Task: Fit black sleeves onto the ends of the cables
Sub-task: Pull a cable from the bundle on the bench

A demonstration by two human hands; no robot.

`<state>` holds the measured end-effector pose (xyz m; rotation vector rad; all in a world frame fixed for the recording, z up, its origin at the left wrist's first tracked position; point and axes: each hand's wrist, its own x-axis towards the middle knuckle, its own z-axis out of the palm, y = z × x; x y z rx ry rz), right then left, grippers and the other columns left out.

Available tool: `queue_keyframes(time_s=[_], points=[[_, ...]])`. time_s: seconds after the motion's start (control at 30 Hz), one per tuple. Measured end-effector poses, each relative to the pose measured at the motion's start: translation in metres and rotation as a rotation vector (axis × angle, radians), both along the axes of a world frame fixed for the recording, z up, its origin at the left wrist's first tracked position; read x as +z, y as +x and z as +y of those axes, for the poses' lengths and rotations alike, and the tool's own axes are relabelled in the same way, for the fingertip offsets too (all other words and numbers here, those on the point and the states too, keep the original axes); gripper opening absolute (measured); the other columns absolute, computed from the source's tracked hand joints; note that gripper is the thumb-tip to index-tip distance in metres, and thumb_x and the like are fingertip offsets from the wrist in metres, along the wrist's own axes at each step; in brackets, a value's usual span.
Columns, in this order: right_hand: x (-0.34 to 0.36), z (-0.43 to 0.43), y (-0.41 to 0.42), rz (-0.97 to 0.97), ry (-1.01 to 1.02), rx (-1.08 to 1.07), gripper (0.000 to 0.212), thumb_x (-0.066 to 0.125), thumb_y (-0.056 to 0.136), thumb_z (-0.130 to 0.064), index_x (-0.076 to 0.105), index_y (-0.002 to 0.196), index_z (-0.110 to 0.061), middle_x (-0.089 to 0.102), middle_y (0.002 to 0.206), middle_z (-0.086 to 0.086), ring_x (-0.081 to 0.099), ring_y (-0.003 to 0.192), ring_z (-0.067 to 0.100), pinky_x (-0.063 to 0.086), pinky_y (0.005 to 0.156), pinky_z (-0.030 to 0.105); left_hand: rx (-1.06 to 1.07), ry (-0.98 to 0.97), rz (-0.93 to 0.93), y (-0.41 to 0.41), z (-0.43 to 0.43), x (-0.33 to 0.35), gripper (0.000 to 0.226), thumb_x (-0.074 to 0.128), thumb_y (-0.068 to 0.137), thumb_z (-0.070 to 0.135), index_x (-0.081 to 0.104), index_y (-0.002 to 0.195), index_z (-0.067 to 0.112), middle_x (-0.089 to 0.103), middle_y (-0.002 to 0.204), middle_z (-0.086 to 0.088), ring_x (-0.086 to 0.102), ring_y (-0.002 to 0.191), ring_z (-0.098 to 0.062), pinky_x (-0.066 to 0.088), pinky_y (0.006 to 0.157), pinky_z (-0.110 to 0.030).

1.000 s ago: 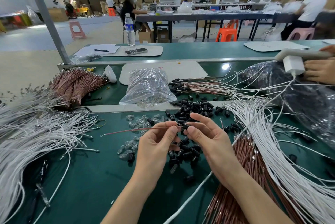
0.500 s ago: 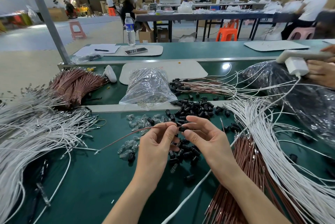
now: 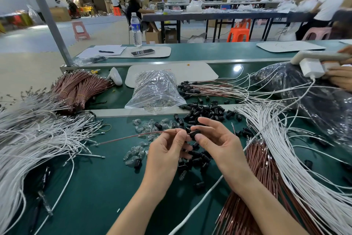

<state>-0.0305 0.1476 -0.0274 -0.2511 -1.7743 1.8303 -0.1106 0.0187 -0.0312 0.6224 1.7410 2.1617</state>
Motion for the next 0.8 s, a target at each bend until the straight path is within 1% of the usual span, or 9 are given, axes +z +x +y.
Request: queue_keyframes(time_s=[0.27,0.47,0.6,0.8], points=[[-0.0002,-0.0009,0.0004,-0.006,-0.020,0.014,0.040,0.072,0.090,-0.003,0.067,0.123,-0.025,0.078,0.108,-0.002,0.072,0.104,0.010,0.052,0.085,0.014,0.032,0.040,-0.020,0.0026,0.0025,-0.0019,0.013,0.062,0.097,0.020,0.070,0.100,0.010,0.075,0.086,-0.006,0.070,0.073,-0.016,0.057,0.061,-0.023],[-0.0024,-0.0038,-0.0025,-0.010,-0.032,0.019,0.038,0.072,0.089,-0.001,0.069,0.120,-0.023,0.078,0.106,-0.002,0.073,0.101,0.010,0.053,0.085,0.015,0.094,0.021,-0.008,0.0035,0.0062,-0.0066,0.017,0.063,0.096,0.026,0.071,0.098,0.011,0.075,0.082,-0.004,0.070,0.072,-0.015,0.057,0.063,-0.023],[-0.0043,-0.0073,-0.0037,-0.011,-0.034,0.024,0.036,0.071,0.090,0.000,0.070,0.117,-0.024,0.078,0.105,-0.002,0.073,0.099,0.010,0.054,0.085,0.016,0.099,0.034,-0.035,0.0055,0.0087,-0.0087,0.024,0.064,0.092,0.032,0.071,0.097,0.009,0.075,0.081,-0.007,0.071,0.074,-0.016,0.058,0.065,-0.023],[-0.0029,-0.0067,-0.0050,-0.007,-0.083,-0.006,0.033,0.071,0.091,-0.004,0.070,0.116,-0.026,0.078,0.105,-0.002,0.072,0.100,0.009,0.054,0.083,0.016,0.075,0.091,-0.086,0.0045,0.0094,-0.0077,0.023,0.063,0.095,0.028,0.070,0.098,0.006,0.075,0.082,-0.010,0.073,0.076,-0.018,0.058,0.066,-0.023]])
